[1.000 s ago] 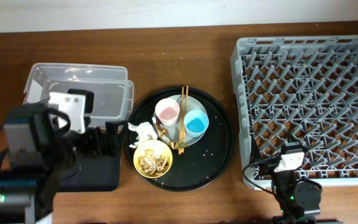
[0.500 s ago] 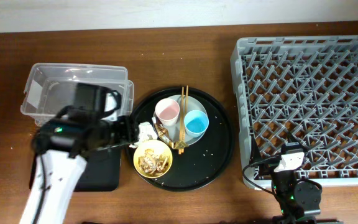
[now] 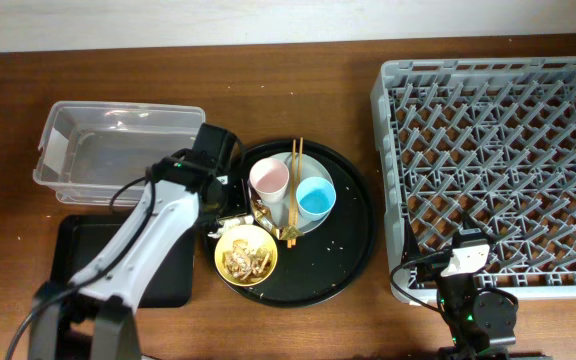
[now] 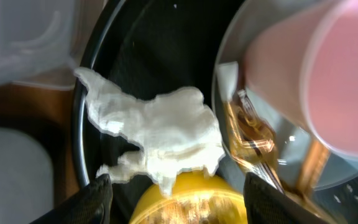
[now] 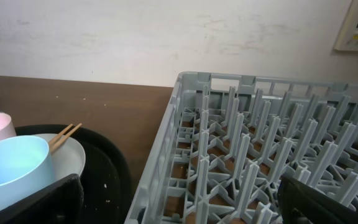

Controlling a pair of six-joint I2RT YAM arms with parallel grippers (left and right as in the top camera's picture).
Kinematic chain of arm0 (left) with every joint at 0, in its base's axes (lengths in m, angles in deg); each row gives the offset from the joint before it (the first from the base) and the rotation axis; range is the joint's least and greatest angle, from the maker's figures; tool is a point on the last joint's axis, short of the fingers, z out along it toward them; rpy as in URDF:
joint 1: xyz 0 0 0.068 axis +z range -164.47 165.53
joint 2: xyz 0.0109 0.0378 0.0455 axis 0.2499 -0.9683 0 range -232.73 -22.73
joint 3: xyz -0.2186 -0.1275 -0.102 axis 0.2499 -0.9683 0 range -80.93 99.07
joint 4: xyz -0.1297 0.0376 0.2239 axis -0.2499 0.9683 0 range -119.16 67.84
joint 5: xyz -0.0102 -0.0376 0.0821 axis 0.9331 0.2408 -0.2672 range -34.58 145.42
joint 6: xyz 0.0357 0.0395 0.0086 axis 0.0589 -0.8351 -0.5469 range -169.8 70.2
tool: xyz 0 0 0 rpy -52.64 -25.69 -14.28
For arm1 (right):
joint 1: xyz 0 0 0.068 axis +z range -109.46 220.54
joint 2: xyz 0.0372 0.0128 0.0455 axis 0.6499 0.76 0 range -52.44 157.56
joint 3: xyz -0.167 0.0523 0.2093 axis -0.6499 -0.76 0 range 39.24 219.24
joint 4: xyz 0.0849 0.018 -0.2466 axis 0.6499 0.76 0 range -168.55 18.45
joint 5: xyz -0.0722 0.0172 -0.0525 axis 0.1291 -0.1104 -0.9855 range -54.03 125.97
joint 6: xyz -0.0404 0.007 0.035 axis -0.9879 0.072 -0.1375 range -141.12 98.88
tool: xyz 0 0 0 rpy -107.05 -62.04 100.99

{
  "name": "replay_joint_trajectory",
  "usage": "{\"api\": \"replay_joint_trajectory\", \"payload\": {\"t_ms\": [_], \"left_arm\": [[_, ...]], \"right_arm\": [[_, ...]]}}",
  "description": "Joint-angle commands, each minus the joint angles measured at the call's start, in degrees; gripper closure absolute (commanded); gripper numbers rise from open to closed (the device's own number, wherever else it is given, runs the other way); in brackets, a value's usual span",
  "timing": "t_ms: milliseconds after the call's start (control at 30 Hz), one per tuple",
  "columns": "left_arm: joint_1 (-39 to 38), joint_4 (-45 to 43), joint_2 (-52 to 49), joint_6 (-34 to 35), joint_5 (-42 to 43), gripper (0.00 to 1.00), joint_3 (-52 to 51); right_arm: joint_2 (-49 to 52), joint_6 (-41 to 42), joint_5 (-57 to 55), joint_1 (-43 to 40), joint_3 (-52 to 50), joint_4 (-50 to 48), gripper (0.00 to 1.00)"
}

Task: Sort waste into correct bins and load items into the dishwasher rack
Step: 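Move the left gripper to the white tissue and grasp it, then carry the tissue with the left gripper and drop it in the clear bin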

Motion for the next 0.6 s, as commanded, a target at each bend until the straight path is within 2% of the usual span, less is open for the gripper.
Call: {"api": "replay_joint_trajectory", "payload": {"t_ms": [0,133,233,333,400,467,533,567], "left_arm": [[-0.2,-1.8,-3.7,0.7,-1.3,0.33,-0.4],[-0.3,-3.9,-7.1,0.7,-1.7,0.34,-0.4],[-0.4,-4.4,-8.2,0.7,-1.7,0.42,-0.4],[-0.4,-4.7,-8.3,0.7,-1.7,0.45,-0.4],[-0.4,-4.9,-8.3,0.7,-1.7,0.51,-0.4],[-0.4,-5.1,-8.3,0.7,-1.7,0.63,-0.4],[-0.4,-5.1,-8.3,0.7,-1.7,0.66,-0.4],[-0.4,-5.1,-8.3,0.7,-1.7,0.72,-0.4]], "right_arm": [[-0.4,0.7,-0.5,-0.3,-0.4,0.1,0.02],[-0.4,0.7,-0.5,-0.3,-0.4,0.1,0.02],[-0.4,0.7,-0.5,-0.3,-0.4,0.1,0.02],[-0.4,0.7,-0.5,-0.3,-0.4,0.1,0.01],[-0.4,0.7,-0.5,-0.3,-0.4,0.1,0.02],[-0.4,0.7,-0.5,-0.3,-0.4,0.1,0.02],[-0.4,0.7,-0.5,-0.3,-0.4,0.1,0.02],[-0.4,0.7,-0.5,-0.3,-0.4,0.1,0.02]]}}
